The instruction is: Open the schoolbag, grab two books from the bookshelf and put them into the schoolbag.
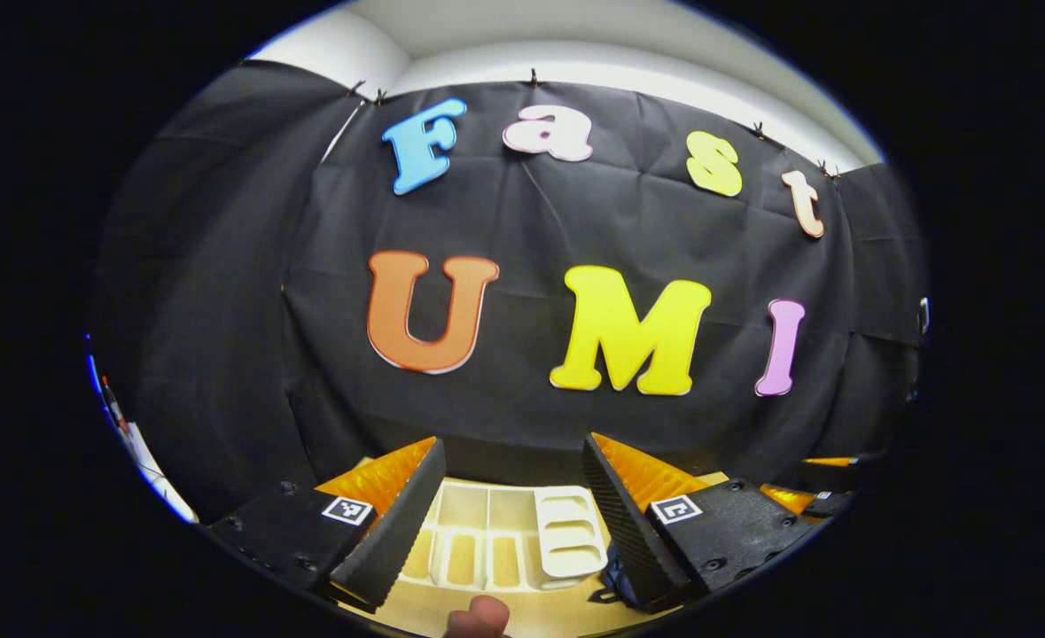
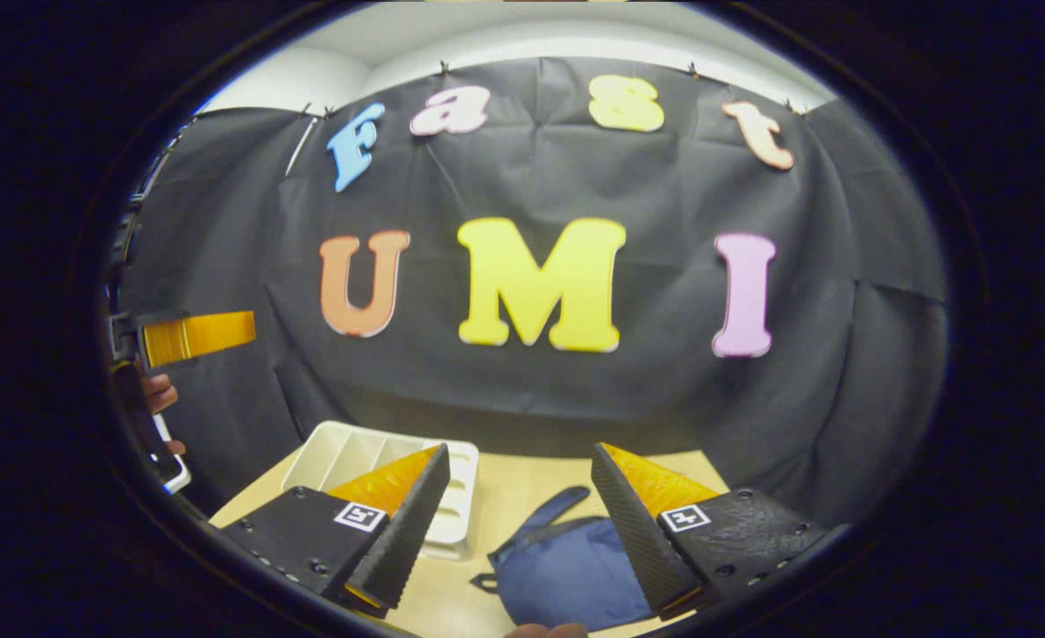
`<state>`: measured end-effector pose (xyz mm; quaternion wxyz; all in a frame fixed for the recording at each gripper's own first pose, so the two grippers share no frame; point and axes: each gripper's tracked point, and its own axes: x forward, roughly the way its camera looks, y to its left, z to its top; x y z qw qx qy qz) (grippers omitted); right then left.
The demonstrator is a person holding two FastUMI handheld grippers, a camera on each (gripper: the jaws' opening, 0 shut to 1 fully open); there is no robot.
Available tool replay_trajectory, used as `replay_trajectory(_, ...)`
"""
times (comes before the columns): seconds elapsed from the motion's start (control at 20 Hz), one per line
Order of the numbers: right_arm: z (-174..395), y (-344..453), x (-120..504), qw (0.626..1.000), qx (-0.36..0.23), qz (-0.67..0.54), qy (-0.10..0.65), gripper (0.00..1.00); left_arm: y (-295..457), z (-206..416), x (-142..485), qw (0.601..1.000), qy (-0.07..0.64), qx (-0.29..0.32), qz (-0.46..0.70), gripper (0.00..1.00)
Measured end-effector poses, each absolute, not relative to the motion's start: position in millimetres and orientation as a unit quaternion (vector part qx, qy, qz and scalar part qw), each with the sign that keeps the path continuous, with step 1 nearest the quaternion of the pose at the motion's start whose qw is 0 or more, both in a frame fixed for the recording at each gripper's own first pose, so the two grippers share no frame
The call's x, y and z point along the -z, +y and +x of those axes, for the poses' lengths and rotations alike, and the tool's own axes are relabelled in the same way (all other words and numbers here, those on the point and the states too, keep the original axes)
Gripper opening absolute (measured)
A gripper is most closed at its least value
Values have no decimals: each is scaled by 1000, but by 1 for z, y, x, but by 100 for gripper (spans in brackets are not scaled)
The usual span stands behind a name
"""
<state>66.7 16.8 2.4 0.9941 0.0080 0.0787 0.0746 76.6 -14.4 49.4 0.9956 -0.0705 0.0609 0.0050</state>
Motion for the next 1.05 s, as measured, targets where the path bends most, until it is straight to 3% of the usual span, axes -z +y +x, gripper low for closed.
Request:
replay_trajectory(0.35, 48, 37, -52, 998, -61, 21, -17, 99, -18, 54, -83, 998, 17, -20, -54, 98)
replay_trajectory(1.05, 25, 36, -67, 998, -49, 26, -43, 98, -36, 30, -92, 999, -9, -11, -28, 98)
